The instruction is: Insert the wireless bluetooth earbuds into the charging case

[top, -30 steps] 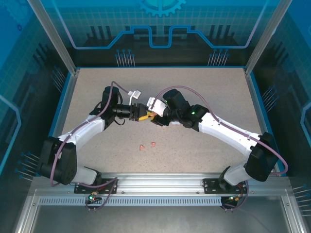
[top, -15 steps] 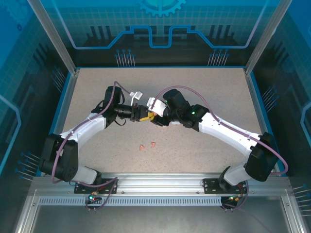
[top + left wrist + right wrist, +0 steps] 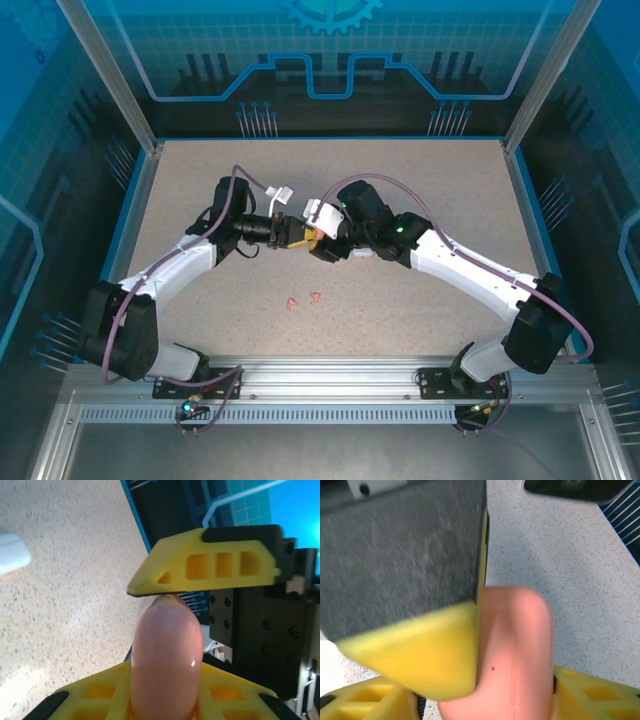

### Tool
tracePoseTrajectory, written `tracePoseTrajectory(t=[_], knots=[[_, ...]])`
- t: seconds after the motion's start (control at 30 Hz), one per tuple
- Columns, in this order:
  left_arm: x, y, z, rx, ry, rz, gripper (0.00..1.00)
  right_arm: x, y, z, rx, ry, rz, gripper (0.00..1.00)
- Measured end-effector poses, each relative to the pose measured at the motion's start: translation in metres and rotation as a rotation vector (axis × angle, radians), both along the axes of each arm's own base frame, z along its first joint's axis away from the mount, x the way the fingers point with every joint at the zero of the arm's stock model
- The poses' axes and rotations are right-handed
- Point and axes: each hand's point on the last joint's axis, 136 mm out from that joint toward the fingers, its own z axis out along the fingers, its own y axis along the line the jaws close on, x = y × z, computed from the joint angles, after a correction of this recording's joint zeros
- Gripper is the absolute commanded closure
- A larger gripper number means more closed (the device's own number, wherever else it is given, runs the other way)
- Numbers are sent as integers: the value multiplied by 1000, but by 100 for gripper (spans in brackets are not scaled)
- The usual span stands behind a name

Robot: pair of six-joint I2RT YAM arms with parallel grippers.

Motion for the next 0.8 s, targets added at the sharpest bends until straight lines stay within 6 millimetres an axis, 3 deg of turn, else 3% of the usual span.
tracePoseTrajectory(t=[0.07, 0.2, 0.43, 0.57, 0.8], knots=[[1, 1, 8, -3, -54, 16, 74, -1, -5, 9, 38, 15, -11, 18], [1, 5, 19, -6, -162, 56, 75, -8, -20, 46, 168, 17, -33, 6], [-3, 10, 30, -6, -396, 132, 75, -19, -45, 103, 419, 26, -91, 2], [-14, 8, 47, -29, -576, 151, 78, -17, -41, 110, 488, 82, -106, 4], [-19, 10, 72, -69, -802, 190, 81, -8, -30, 92, 488, 171, -137, 4]])
